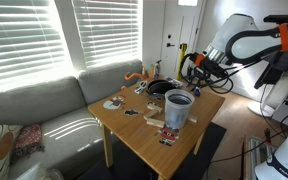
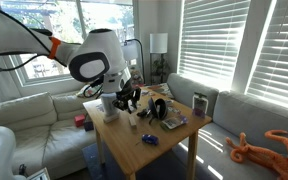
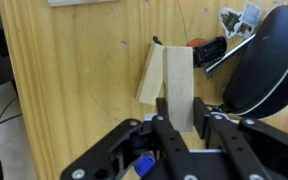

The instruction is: Pick up the middle wooden block and put it on the wooden block to the right

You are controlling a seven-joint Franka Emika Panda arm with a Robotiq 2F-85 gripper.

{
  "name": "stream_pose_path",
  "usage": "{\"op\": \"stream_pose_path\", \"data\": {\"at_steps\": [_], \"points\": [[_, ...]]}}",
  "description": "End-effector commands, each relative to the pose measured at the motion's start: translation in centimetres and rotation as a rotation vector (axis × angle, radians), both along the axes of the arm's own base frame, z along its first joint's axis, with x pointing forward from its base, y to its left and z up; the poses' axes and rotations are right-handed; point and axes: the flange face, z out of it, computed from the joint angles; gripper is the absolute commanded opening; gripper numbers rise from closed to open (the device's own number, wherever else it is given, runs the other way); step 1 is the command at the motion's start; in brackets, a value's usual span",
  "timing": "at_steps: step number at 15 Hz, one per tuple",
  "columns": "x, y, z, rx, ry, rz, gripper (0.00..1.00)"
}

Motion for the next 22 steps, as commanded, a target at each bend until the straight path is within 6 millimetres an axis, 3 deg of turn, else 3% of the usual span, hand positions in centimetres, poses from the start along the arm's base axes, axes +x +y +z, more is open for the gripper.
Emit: {"op": "stream_pose_path", "data": {"at_steps": [1, 7, 13, 17, 22], "points": [[0.5, -0.8, -0.4, 0.043, 0.003, -0.044, 0.07], [0.5, -3.5, -1.9, 0.224, 0.006, -0.155, 0.07], [-0.2, -2.8, -2.5, 0.296, 0.030, -0.175, 0.07], [0.0, -4.1, -3.7, 0.300, 0.080, -0.205, 0.07], [0.6, -4.3, -4.8, 0.310, 0.087, -0.209, 0.07]]}}
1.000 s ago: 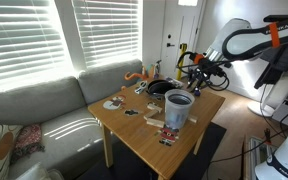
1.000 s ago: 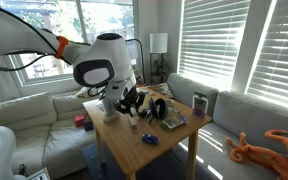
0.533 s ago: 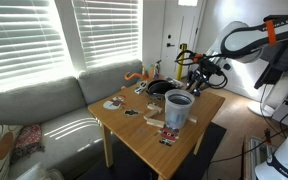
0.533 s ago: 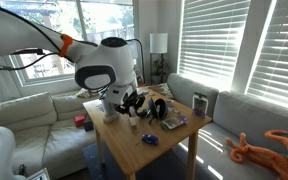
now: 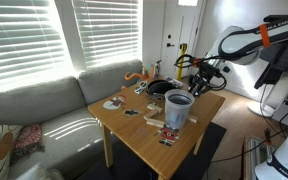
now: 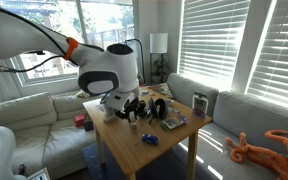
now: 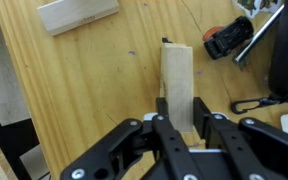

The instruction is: Pick up the middle wooden block and put it on the wooden block to the right

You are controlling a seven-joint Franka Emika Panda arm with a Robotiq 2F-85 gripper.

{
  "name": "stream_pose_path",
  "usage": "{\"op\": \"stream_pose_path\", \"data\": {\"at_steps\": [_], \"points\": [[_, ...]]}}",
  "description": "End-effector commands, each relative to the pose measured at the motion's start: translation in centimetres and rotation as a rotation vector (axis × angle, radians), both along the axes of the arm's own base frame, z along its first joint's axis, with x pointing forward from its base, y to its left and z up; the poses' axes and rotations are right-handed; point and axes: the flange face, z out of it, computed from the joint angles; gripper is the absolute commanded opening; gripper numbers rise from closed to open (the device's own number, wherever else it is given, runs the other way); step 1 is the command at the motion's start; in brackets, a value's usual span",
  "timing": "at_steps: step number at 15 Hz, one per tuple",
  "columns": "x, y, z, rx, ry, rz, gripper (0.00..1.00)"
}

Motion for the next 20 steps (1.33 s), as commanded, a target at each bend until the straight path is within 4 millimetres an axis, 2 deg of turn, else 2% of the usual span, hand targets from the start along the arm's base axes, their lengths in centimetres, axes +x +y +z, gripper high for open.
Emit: {"op": "stream_pose_path", "data": {"at_steps": [1, 19, 20], "points": [[0.7, 0.2, -0.4, 0.020, 0.001, -0.006, 0.07], [1.6, 0.8, -1.6, 0.006, 0.013, 0.012, 0.07], [1.7, 0.8, -1.7, 0.007, 0.014, 0.011, 0.25]]}}
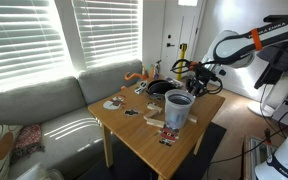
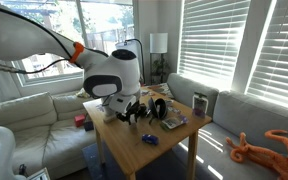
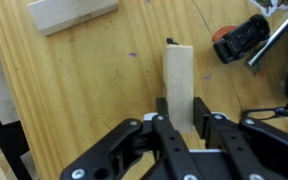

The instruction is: Pick up the middle wooden block and put it on the wooden block to the right

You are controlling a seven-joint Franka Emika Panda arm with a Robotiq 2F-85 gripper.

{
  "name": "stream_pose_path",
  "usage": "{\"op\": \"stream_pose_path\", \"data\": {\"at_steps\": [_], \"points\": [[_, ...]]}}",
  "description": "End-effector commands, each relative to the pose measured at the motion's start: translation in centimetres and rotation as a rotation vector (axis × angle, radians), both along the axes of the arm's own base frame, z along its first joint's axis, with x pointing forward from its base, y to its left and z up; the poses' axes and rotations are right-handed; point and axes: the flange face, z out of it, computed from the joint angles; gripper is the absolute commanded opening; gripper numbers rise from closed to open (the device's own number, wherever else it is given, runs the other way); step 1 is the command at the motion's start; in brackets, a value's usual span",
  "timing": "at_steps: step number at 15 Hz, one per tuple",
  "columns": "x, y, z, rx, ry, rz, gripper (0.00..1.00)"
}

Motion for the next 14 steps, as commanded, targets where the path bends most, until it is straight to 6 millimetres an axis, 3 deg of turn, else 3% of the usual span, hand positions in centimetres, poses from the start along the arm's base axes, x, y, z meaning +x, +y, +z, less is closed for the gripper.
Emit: {"op": "stream_pose_path", "data": {"at_steps": [1, 3, 8, 12, 13, 14], "points": [[0.6, 0.2, 0.1, 0.011, -0.017, -0.004, 0.55], [0.6, 0.2, 0.2, 0.005, -0.022, -0.001, 0.62], [0.3, 1.3, 1.8, -0.020, -0.050, 0.042, 0.97], [-0.7, 4.3, 4.8, -0.120, -0.122, 0.240, 1.00], [0.4, 2.9, 3.2, -0.075, -0.087, 0.165, 1.00], [0.3, 3.4, 3.7, -0.082, -0.098, 0.178, 1.00]]}}
